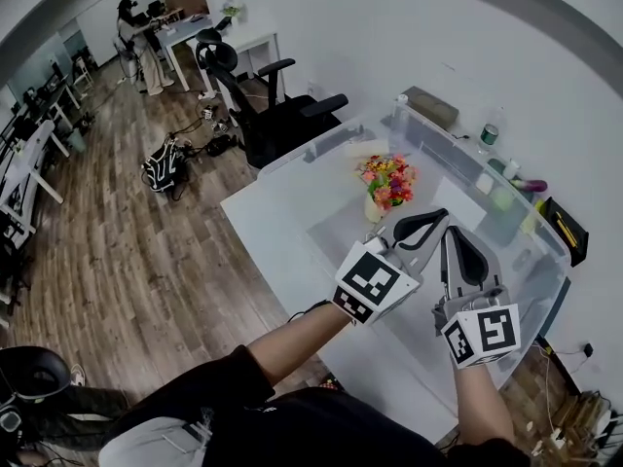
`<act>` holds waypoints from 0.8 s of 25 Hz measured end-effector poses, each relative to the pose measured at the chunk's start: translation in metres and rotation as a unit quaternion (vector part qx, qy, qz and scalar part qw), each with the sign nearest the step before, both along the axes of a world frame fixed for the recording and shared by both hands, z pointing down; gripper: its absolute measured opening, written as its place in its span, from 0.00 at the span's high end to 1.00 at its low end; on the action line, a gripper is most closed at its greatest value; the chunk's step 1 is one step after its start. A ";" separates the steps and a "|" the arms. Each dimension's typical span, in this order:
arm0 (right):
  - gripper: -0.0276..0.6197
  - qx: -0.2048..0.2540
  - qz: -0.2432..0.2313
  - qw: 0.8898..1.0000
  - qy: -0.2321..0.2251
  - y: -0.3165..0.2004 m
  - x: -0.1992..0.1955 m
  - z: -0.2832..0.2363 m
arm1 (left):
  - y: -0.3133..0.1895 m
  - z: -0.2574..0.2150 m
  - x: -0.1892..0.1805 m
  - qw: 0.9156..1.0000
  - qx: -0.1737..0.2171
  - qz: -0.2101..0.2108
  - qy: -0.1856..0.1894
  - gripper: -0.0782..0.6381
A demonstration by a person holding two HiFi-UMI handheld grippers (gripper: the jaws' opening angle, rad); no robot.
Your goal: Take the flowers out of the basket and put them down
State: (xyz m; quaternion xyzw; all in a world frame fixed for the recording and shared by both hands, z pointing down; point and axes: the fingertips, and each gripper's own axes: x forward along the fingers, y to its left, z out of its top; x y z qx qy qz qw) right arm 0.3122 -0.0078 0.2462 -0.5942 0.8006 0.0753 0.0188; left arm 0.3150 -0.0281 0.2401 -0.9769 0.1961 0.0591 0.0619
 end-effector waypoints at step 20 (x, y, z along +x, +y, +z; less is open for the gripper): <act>0.94 -0.011 0.008 1.000 -0.004 0.001 0.004 -0.003 | 0.002 -0.003 0.004 1.000 0.011 0.013 0.002 0.90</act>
